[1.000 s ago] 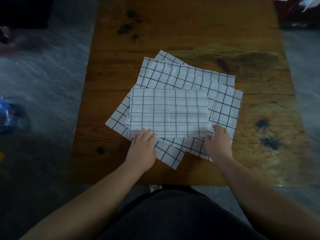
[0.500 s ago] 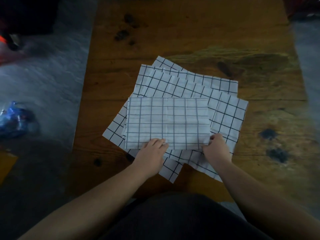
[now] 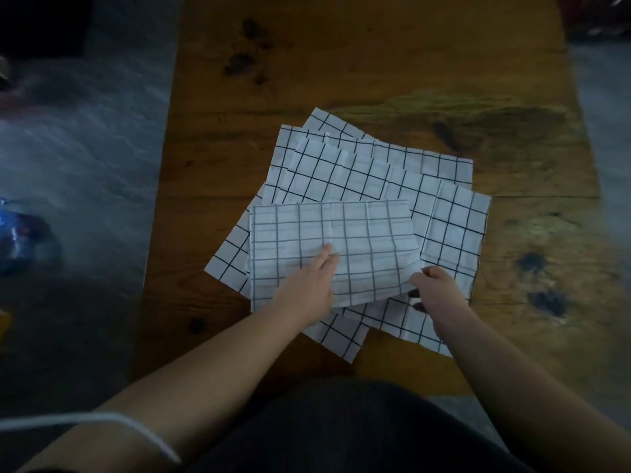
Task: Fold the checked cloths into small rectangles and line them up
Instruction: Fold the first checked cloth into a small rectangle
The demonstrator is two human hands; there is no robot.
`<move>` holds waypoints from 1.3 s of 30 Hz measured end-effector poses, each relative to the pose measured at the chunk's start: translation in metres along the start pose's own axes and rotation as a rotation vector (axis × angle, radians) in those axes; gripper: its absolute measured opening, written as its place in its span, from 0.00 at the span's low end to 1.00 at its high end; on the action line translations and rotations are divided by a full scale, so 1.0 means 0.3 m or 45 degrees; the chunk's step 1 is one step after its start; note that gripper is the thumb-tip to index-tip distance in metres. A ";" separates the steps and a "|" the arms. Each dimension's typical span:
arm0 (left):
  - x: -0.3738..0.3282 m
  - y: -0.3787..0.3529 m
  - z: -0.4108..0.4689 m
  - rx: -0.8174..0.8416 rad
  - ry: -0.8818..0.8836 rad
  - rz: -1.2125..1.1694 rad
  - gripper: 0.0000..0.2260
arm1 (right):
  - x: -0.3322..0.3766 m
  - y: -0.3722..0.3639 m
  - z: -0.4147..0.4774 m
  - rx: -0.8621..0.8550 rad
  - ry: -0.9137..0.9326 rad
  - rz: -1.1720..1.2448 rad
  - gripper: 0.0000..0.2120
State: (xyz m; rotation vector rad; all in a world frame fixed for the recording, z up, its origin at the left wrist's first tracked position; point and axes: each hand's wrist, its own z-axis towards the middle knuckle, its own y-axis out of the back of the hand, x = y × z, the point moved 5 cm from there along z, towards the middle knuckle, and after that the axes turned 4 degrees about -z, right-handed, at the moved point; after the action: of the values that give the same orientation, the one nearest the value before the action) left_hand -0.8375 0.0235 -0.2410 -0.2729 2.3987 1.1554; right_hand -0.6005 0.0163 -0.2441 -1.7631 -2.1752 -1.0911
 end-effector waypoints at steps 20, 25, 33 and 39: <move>0.109 0.027 0.018 0.079 -0.086 0.074 0.31 | 0.130 -0.092 -0.304 -0.058 0.485 0.214 0.07; 0.171 0.066 -0.067 0.066 -0.022 0.044 0.32 | 0.196 -0.225 -0.394 0.047 0.691 0.018 0.10; 0.358 0.173 -0.246 -0.141 0.016 0.050 0.30 | 0.240 -0.501 -0.455 0.297 0.995 -0.570 0.09; 0.465 0.200 -0.335 -0.248 0.098 0.022 0.27 | 0.177 -0.587 -0.334 0.223 0.957 -1.051 0.26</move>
State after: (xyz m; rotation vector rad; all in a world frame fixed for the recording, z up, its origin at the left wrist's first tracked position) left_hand -1.0136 -0.0144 -0.2132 -0.3661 2.3602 1.4129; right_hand -0.8070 -0.0111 -0.2216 -0.2138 -2.3336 -1.3299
